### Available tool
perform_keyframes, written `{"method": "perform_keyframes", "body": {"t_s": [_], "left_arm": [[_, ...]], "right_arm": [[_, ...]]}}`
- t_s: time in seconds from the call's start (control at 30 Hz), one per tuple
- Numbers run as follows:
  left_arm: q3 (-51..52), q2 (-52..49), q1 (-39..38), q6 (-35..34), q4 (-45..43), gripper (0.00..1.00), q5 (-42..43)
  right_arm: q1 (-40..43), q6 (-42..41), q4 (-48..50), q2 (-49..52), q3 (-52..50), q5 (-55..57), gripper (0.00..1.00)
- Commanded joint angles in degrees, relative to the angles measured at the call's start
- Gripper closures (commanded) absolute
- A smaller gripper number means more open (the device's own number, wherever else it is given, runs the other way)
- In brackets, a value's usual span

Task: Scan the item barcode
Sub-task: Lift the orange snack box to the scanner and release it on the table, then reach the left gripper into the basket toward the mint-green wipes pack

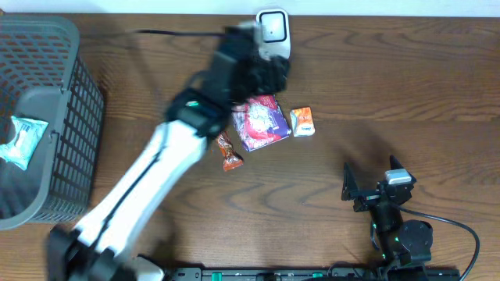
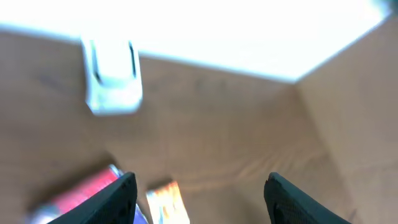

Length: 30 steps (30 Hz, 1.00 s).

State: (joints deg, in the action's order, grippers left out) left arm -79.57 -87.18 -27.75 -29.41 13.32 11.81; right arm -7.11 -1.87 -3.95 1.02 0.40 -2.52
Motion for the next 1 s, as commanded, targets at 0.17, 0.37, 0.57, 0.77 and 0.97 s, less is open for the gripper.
{"method": "perform_keyframes", "body": {"t_s": [0.17, 0.37, 0.57, 0.77, 0.97], "left_arm": [[-0.57, 16.79, 14.62, 10.4, 3.1, 0.33, -1.33], [-0.55, 22.32, 29.09, 10.56, 8.94, 0.32, -6.27], [-0.55, 22.45, 43.15, 10.49, 13.62, 0.32, -6.73], [-0.55, 22.99, 51.21, 7.28, 11.15, 0.32, -6.75], [-0.55, 22.27, 55.6, 7.28, 10.64, 0.32, -10.56]], "right_arm": [[-0.39, 0.68, -0.17, -0.2, -0.09, 0.52, 0.01], [-0.39, 0.68, -0.17, -0.2, -0.09, 0.52, 0.01], [-0.39, 0.68, -0.17, -0.2, -0.09, 0.52, 0.01], [-0.39, 0.68, -0.17, -0.2, -0.09, 0.52, 0.01], [-0.39, 0.68, -0.17, -0.2, -0.09, 0.52, 0.01]]}}
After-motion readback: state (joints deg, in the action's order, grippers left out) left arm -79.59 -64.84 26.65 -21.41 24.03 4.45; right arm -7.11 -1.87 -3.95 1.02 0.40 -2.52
